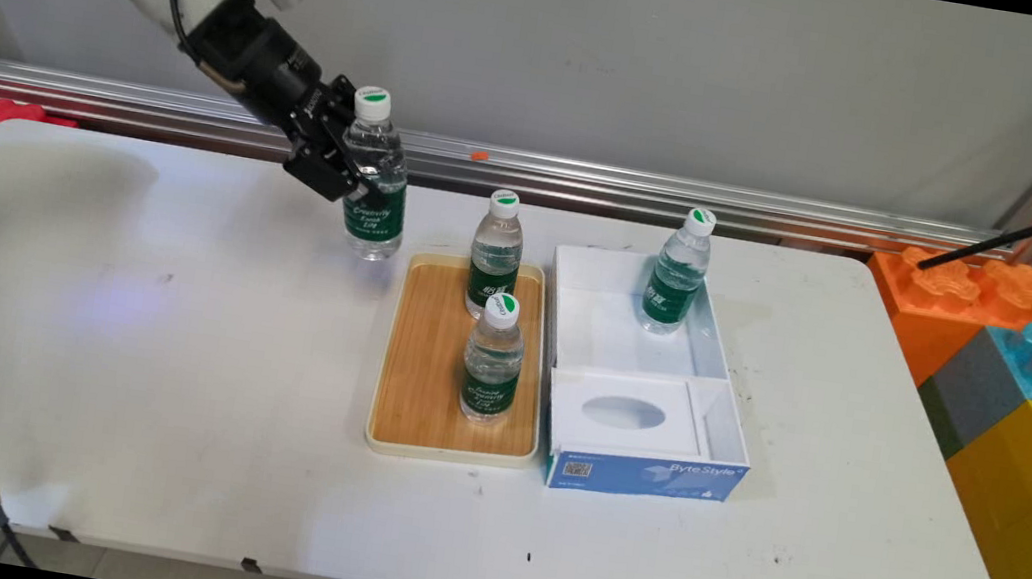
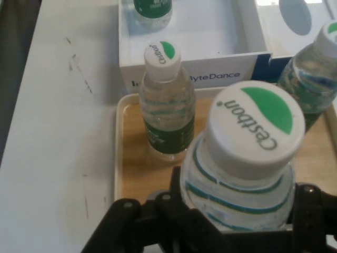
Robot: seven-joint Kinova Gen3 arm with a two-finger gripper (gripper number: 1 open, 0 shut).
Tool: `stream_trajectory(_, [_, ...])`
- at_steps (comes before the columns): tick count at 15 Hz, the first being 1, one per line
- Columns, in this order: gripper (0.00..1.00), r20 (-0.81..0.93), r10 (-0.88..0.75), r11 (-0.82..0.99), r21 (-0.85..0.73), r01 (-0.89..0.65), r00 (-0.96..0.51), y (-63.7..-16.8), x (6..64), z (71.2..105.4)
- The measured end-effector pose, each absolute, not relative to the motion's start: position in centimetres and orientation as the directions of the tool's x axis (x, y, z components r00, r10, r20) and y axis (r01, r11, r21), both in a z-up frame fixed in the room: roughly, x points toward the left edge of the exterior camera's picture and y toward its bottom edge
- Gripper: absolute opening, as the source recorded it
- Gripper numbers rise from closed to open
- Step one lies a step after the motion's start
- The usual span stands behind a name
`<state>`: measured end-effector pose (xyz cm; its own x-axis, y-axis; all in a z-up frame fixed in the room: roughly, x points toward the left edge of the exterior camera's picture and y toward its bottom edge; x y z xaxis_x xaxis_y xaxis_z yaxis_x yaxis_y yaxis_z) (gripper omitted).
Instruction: Place the picked object on the tray
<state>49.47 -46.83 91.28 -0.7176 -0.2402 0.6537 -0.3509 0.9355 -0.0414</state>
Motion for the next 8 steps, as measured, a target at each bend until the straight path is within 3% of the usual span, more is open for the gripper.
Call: stream_trajectory(8, [0.0,0.695,-0.169,0.952,-0.069,-0.299,-0.699,-48.8,49.9,86.2])
